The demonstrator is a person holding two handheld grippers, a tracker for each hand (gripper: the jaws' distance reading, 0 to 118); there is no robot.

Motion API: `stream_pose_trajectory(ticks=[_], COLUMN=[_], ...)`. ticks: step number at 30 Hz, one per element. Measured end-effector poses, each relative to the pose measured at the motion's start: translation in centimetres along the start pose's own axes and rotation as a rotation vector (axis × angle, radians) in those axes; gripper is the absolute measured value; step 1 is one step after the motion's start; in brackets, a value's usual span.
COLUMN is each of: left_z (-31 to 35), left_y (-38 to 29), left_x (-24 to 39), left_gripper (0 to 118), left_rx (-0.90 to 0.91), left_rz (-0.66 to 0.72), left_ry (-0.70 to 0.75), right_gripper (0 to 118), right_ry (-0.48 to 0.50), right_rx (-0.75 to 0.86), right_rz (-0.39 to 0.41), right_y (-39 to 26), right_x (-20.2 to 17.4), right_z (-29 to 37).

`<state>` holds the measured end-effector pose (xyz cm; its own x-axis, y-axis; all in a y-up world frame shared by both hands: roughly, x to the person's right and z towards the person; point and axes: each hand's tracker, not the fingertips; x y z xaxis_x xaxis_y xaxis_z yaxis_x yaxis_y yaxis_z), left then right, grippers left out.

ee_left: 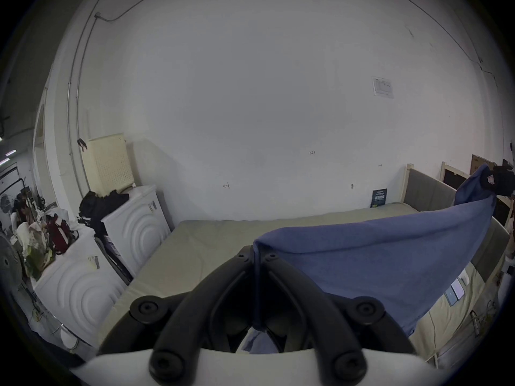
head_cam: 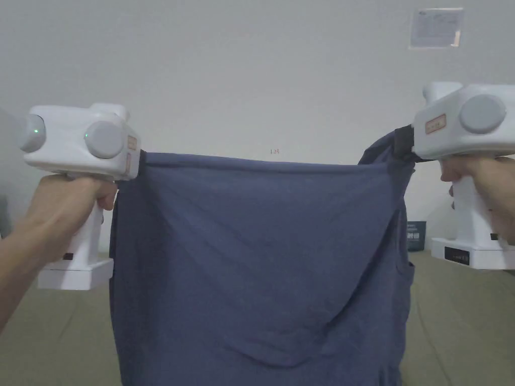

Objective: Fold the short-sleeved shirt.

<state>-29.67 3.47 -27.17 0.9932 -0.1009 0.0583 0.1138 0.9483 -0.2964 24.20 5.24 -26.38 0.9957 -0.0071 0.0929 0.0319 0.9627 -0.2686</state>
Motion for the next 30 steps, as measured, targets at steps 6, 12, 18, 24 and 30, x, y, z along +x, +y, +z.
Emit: stream_pose_trajectory(ticks=[6,12,18,24,30], left_z=[-2.8,-6.9,-11.2,-16.6,-22.2], left_y=[2.6,5.0,7.8,9.6,9.4], left_x=[0.5,1.5,2.9,4.9,7.4], left_gripper=[1,1,1,1,1], left_rx=[-0.006,-0.018,0.000,0.013,0.004], left_rz=[0.004,-0.018,-0.039,-0.059,-0.074], left_ry=[0.021,0.043,0.073,0.116,0.148], right_gripper=[9,9,9,9,9], right_ry=[-0.034,-0.054,-0.085,-0.117,-0.137], right_rx=[0.009,0.014,0.024,0.019,0.008], right_rz=[0.013,0.009,0.035,0.066,0.070], right_y=[2.9,5.9,8.4,9.6,9.7], right_x=[-0.3,0.3,0.3,0.6,1.1], right_z=[-2.5,-6.6,-11.7,-17.7,-23.8])
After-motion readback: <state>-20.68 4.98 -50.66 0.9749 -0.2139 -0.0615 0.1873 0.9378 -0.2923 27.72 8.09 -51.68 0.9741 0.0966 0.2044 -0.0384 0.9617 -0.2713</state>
